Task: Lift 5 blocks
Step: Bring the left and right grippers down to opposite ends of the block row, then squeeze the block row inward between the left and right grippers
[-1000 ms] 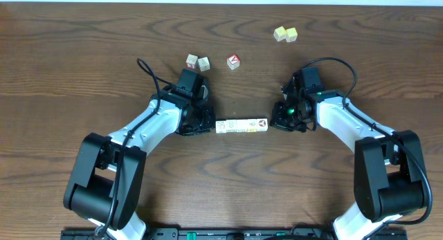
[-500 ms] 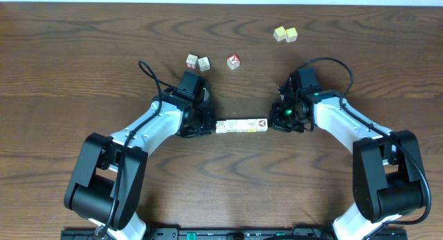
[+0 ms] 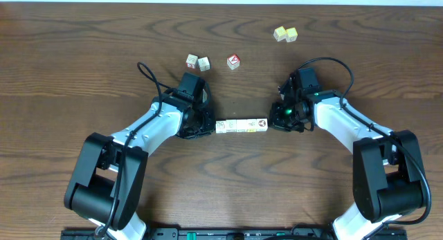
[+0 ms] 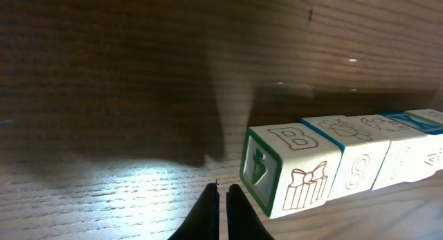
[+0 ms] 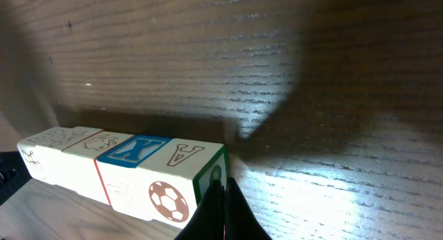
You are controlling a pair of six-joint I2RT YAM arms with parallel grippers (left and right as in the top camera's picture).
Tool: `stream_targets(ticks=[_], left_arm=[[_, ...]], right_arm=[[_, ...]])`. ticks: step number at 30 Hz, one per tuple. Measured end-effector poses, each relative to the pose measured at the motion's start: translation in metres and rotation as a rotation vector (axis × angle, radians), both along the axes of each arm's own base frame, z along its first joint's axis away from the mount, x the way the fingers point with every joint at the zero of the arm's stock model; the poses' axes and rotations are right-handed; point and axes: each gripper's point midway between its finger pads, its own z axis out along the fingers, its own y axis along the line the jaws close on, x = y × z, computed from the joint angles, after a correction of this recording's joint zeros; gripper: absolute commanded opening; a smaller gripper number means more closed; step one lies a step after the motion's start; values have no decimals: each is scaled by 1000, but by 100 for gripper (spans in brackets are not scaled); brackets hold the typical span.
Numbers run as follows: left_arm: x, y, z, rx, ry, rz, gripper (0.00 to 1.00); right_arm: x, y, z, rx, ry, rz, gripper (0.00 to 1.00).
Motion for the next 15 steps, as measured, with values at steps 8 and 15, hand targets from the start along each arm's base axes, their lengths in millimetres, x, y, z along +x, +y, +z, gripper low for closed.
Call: stream_targets(ticks=[8,15], left_arm=[[3,-1,1,-8,-8,16,8],[4,-2,0,-10,-12,18,7]], right_arm=[[0,0,0,0,-2,0,1],[0,0,0,1,-2,0,1]])
